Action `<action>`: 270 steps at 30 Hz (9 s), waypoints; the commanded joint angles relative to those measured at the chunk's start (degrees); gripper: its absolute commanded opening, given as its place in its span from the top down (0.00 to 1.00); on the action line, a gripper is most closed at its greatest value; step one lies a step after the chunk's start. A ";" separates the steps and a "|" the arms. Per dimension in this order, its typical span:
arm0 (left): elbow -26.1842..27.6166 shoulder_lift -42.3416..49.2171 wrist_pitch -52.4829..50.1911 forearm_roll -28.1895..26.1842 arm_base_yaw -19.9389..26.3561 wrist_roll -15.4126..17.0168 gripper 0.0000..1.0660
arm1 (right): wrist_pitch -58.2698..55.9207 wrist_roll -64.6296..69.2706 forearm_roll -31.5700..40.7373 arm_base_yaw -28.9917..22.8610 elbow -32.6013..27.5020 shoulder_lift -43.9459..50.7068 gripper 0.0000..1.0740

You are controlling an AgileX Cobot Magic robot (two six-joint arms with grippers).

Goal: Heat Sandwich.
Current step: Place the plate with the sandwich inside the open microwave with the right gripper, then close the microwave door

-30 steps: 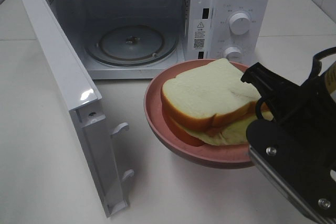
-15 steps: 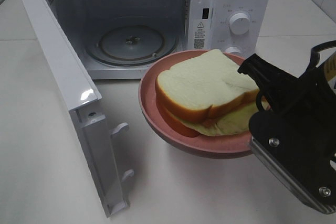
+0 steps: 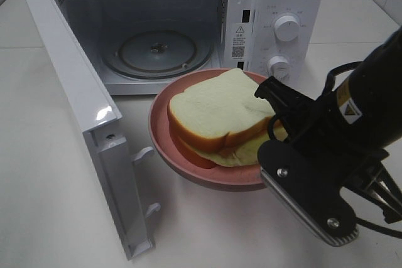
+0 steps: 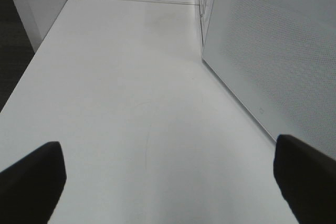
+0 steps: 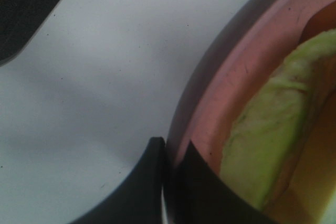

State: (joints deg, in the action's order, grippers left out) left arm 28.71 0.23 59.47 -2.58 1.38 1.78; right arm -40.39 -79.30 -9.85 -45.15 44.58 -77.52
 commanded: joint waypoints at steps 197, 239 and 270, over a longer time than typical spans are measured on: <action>-0.23 1.60 -0.23 0.11 0.17 0.06 0.05 | 15.58 34.78 -4.64 7.68 33.06 -33.92 0.29; -0.23 1.60 -0.23 0.11 0.17 0.06 0.05 | 10.60 73.68 0.11 7.68 -0.63 11.12 0.29; -0.23 1.60 -0.23 0.11 0.17 0.06 0.05 | -27.22 82.33 -0.11 7.68 -0.63 43.03 0.29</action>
State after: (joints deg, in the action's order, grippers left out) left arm 28.71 0.23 59.47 -2.52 1.38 1.78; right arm -66.63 2.75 -9.97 -37.24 44.12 -36.44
